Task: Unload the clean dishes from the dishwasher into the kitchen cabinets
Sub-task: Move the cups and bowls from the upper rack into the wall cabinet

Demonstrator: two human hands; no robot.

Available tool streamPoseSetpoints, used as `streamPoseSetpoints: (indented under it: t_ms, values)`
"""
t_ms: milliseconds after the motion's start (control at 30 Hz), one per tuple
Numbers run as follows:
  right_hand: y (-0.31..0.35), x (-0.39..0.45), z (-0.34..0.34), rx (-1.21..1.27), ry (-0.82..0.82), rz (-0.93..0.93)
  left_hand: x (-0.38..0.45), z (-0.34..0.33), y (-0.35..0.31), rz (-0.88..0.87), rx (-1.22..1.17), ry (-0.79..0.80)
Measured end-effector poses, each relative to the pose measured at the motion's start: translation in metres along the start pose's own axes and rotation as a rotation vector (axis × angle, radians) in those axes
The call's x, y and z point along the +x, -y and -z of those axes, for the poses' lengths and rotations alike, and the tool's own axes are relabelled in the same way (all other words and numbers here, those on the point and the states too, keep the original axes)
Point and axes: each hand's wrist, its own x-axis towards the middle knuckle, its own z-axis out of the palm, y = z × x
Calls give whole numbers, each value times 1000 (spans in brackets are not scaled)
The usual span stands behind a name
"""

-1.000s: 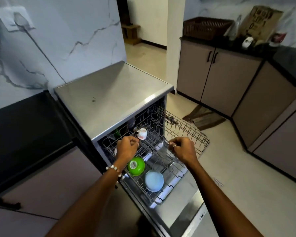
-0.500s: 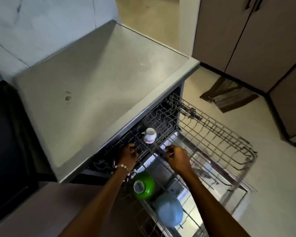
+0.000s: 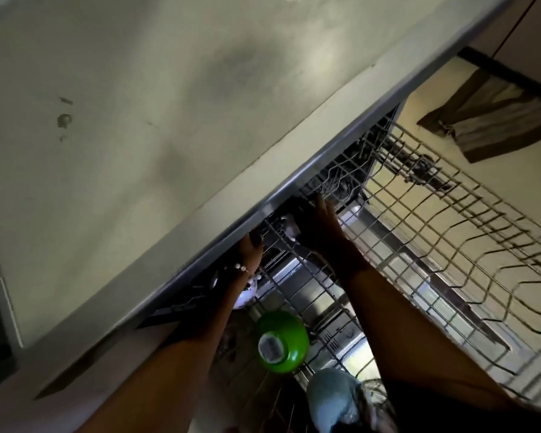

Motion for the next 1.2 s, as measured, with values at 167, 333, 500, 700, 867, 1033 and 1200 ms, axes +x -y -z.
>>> streamPoseSetpoints:
  t_ms: [167, 333, 500, 700, 867, 1033, 1200]
  values:
    - [3, -1, 5, -206, -51, 63, -7, 2, 4, -38, 11, -66]
    - [11, -36, 18, -83, -115, 12, -23, 4, 16, -144, -61, -117]
    - [22, -85, 45, 95, 27, -162, -57, 7, 17, -208, -36, -123]
    - [29, -161, 57, 163, -1, -248, -135, 0, 16, -177, -54, -60]
    - [34, -233, 59, 197, -50, -280, -196, -18, 30, -181, -59, -28]
    - [42, -298, 57, 278, -144, -308, -248, -26, 47, -238, -104, -60]
    - [52, -342, 55, 355, -149, -380, -281, -23, 58, -255, 195, 159]
